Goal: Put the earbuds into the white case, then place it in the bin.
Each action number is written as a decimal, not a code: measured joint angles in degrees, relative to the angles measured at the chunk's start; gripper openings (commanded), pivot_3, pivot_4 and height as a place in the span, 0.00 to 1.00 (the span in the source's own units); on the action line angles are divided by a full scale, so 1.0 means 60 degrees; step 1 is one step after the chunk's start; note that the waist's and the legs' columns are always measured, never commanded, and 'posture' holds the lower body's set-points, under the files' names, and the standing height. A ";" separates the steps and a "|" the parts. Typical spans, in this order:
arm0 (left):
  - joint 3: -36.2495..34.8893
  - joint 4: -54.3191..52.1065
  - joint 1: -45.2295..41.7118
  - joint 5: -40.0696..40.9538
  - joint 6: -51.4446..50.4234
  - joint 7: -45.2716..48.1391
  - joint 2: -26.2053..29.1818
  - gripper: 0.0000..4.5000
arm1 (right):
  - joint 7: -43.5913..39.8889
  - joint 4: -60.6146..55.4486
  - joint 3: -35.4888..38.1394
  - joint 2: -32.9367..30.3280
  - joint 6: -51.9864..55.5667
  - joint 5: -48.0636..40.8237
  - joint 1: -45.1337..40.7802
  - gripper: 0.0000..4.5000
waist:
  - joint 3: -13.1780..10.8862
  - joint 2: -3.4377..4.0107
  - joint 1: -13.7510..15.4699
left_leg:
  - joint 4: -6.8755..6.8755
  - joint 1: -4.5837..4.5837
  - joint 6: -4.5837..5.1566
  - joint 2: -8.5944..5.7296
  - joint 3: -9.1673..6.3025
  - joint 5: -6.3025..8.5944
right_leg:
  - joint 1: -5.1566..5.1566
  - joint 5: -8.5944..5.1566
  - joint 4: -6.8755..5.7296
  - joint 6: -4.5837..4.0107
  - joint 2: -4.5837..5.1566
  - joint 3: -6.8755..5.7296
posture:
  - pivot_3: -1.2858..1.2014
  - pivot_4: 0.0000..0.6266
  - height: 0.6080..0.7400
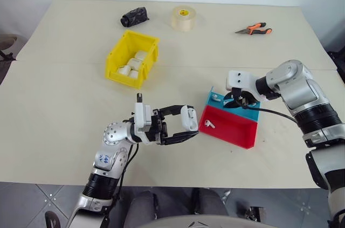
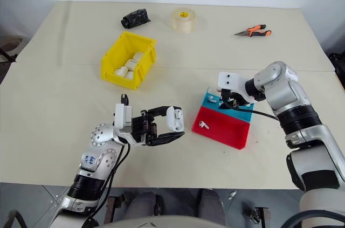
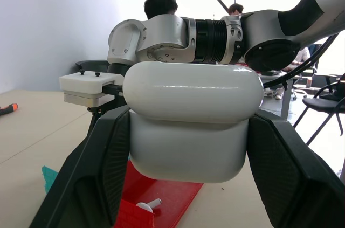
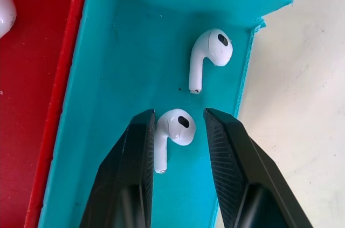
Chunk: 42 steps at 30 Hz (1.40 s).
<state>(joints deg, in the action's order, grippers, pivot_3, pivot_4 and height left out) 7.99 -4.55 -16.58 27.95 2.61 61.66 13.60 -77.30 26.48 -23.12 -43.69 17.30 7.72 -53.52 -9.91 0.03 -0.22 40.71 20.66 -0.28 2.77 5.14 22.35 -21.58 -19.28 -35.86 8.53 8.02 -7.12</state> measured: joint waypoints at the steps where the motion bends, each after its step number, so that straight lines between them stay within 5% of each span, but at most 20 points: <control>1: 0.0000 0.0000 0.0000 0.0000 0.0000 -0.0002 0.0001 0.62 | -0.0008 -0.0001 0.0000 0.0000 -0.0003 0.0010 0.0000 0.32 | 0.0000 0.0000 0.0001 | 0.0000 0.0000 0.0000 0.0000 0.0000 0.0000 | 0.0001 0.0000 0.0000 0.0000 0.0000 0.0000 | 0.52 0.24 1.00; 7: -0.0001 0.0000 -0.0001 0.0000 0.0000 -0.0022 0.0001 0.62 | -0.0099 -0.0013 0.0001 0.0000 -0.0015 0.0043 0.0005 0.11 | 0.0000 0.0000 0.0003 | 0.0002 -0.0001 0.0000 0.0000 -0.0001 0.0000 | 0.0003 0.0000 0.0000 0.0000 0.0000 0.0000 | 0.52 0.24 1.00; 18: -0.0015 0.0006 -0.0124 0.0001 -0.0005 -0.0034 0.0006 0.62 | -0.0042 -0.0356 0.0415 -0.0010 0.0446 -0.0120 0.0262 0.11 | 0.0000 0.0000 0.0013 | 0.0003 0.0002 0.0000 0.0000 -0.0002 0.0000 | 0.0002 0.0000 -0.0001 0.0000 0.0000 -0.0001 | 0.52 0.24 1.00; 27: -0.0154 0.0601 -0.0796 0.0020 -0.0013 0.0027 -0.0076 0.62 | 0.0162 -0.3194 0.3052 -0.0307 0.3674 -0.2686 0.1670 0.11 | -0.0003 0.0004 0.0058 | 0.0026 0.0049 0.0000 -0.0002 -0.0041 0.0000 | -0.0006 0.0000 0.0002 0.0000 0.0000 -0.0036 | 0.52 0.24 1.00; 36: -0.0246 0.0957 -0.0967 0.0049 -0.0038 0.0382 -0.0084 0.62 | 0.1041 -0.4057 0.3445 -0.0771 0.4333 -0.3266 0.2792 0.11 | -0.0003 0.0004 0.0030 | 0.0035 0.0073 0.0000 -0.0007 -0.0066 0.0000 | -0.0013 0.0000 0.0005 0.0000 0.0003 -0.0057 | 0.52 0.24 1.00; 42: -0.0409 0.0922 -0.0917 0.0068 -0.0194 0.0391 0.0102 0.62 | 0.1721 -0.4118 0.3015 -0.0772 0.4897 -0.3241 0.2388 0.46 | -0.0003 0.0005 0.0020 | 0.0035 0.0074 0.0000 -0.0007 -0.0070 0.0000 | -0.0013 0.0000 0.0004 0.0000 0.0003 -0.0061 | 0.52 0.24 1.00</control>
<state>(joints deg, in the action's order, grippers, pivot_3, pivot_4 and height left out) 5.53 0.99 -22.09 28.36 1.44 64.00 14.21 -66.98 1.77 -5.04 -48.32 46.68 -11.73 -39.20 -9.93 0.06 -0.10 40.92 21.11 -0.28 2.72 4.71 22.35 -21.66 -19.28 -35.83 8.53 8.04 -7.48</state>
